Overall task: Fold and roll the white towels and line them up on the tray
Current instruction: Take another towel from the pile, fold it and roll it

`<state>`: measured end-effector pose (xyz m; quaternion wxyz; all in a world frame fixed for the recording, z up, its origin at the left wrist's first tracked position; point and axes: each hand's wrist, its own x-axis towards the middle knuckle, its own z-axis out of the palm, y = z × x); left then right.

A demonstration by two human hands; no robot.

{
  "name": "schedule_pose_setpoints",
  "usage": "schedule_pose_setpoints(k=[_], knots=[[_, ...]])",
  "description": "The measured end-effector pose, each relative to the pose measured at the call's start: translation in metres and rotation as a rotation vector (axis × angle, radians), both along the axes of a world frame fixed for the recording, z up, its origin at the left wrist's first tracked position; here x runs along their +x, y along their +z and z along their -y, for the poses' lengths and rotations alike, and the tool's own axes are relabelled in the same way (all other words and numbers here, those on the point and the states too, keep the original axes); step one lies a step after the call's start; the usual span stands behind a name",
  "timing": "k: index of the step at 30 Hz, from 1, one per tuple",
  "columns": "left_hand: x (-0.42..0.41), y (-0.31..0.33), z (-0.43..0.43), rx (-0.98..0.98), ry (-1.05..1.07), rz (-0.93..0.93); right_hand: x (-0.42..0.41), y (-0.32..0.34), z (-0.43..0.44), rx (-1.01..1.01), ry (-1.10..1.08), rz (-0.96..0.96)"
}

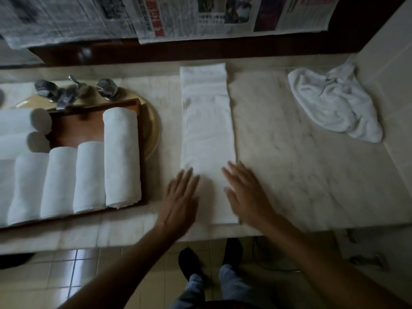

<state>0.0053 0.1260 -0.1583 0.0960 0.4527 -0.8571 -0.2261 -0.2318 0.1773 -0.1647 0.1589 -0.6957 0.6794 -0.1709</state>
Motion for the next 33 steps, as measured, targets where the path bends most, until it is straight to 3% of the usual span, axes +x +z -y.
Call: schedule_pose_setpoints(k=[2, 6, 12, 18, 21, 25, 28, 33], knots=[[0.019, -0.009, -0.045, -0.02, -0.123, -0.006, 0.023, -0.001, -0.049, -0.025, 0.136, 0.026], [0.054, -0.03, -0.084, -0.072, -0.253, 0.046, 0.032, -0.015, -0.113, -0.014, 0.266, -0.106], [0.057, -0.014, -0.081, -0.112, -0.254, 0.051, 0.025, -0.031, -0.121, -0.16, 0.073, 0.03], [0.062, -0.002, -0.066, -0.122, -0.271, 0.103, 0.014, -0.006, -0.108, -0.029, 0.009, 0.111], [0.059, 0.005, -0.059, -0.019, -0.176, 0.059, 0.016, 0.005, -0.104, 0.114, -0.138, 0.257], [0.056, 0.02, -0.041, 0.262, 0.052, -0.082, 0.013, 0.015, -0.096, 0.271, -0.341, 0.434], [0.052, 0.025, -0.033, 0.407, 0.173, -0.073, 0.014, 0.019, -0.093, 0.337, -0.4, 0.431], [0.039, 0.021, -0.032, 0.42, 0.254, -0.067, 0.026, 0.021, -0.084, 0.351, -0.434, 0.344]])
